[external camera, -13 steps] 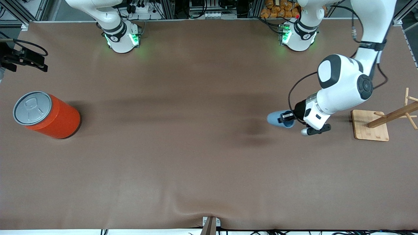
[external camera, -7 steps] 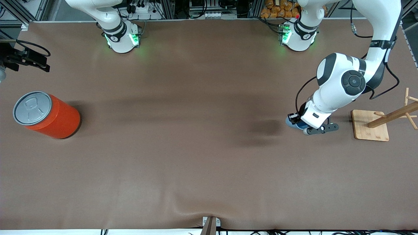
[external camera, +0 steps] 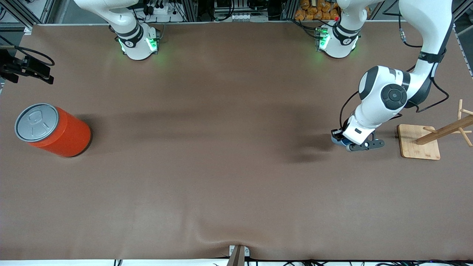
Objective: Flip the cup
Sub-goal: 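Carry the cup with the left gripper toward the wooden stand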
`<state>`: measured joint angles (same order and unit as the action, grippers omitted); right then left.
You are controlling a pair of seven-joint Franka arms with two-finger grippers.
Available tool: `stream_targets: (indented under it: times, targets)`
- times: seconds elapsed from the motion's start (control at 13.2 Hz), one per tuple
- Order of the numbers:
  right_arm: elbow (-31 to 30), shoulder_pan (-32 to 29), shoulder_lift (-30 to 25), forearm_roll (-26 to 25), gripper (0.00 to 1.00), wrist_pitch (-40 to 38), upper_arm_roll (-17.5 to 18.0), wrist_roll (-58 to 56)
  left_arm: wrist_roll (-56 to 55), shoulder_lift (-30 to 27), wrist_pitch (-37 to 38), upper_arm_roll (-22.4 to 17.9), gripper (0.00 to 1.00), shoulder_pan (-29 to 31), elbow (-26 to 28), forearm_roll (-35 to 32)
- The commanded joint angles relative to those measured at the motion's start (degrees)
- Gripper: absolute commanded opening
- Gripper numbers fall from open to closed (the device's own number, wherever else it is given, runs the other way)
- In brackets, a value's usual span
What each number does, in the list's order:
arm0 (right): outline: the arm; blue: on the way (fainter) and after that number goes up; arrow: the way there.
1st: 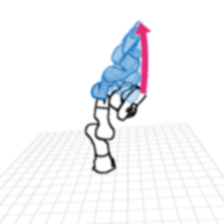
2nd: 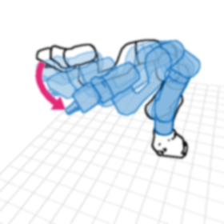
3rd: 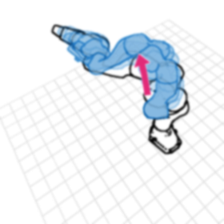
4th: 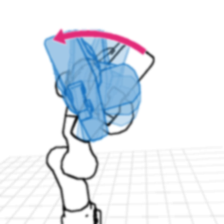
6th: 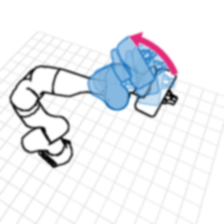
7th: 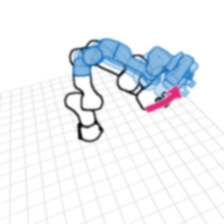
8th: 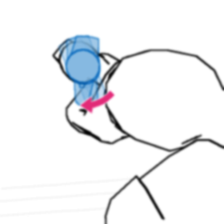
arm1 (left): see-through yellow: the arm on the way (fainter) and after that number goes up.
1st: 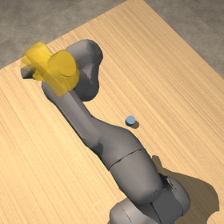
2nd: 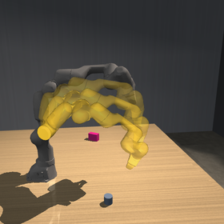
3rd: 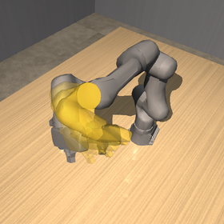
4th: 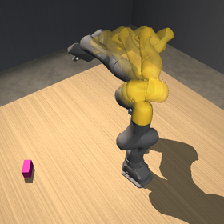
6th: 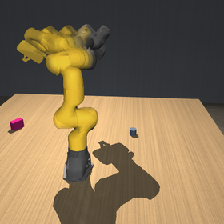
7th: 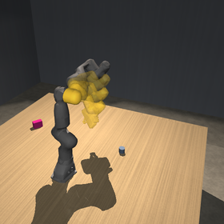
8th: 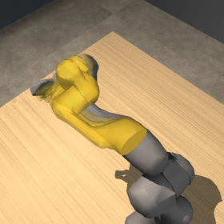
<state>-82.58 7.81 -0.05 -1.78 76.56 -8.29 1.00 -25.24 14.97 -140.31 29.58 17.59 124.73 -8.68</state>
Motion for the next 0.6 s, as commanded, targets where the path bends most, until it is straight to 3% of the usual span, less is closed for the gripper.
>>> stream_targets:
  times: [0.0, 0.23, 0.3, 0.38, 0.45, 0.53]
  targets:
    - [0.23, -0.42, 0.23, -0.25, 1.0, 1.74, 0.12, 0.5, -1.57, 1.11, -4.96, 0.57, 0.0, 0.95, 1.74, -1.87]
    - [0.14, -3.58, 0.4, 3.26, 1.0, 3.42, 0.12, 0.41, -1.65, 2.34, -9.02, 0.57, 0.0, 1.04, 3.07, -4.68]
    - [0.06, -3.76, 0.32, 3.53, 1.0, 3.34, 0.12, 0.32, -1.65, 2.26, -9.02, 0.57, 0.08, 1.04, 3.07, -5.03]
    - [-0.03, -3.33, 0.32, 3.36, 1.0, 3.34, 0.2, 0.23, -1.65, 2.0, -8.84, 0.57, 0.56, 1.04, 2.98, -5.12]
    - [-0.03, -2.98, 0.32, 2.92, 1.0, 3.25, 0.38, 0.23, -1.74, 1.56, -8.32, 0.65, 0.96, 0.96, 2.72, -5.12]
    - [-0.12, -2.63, 0.4, 2.75, 1.0, 3.25, 0.38, 0.23, -1.92, 0.68, -6.23, 0.74, 1.0, 1.04, 2.19, -5.12]
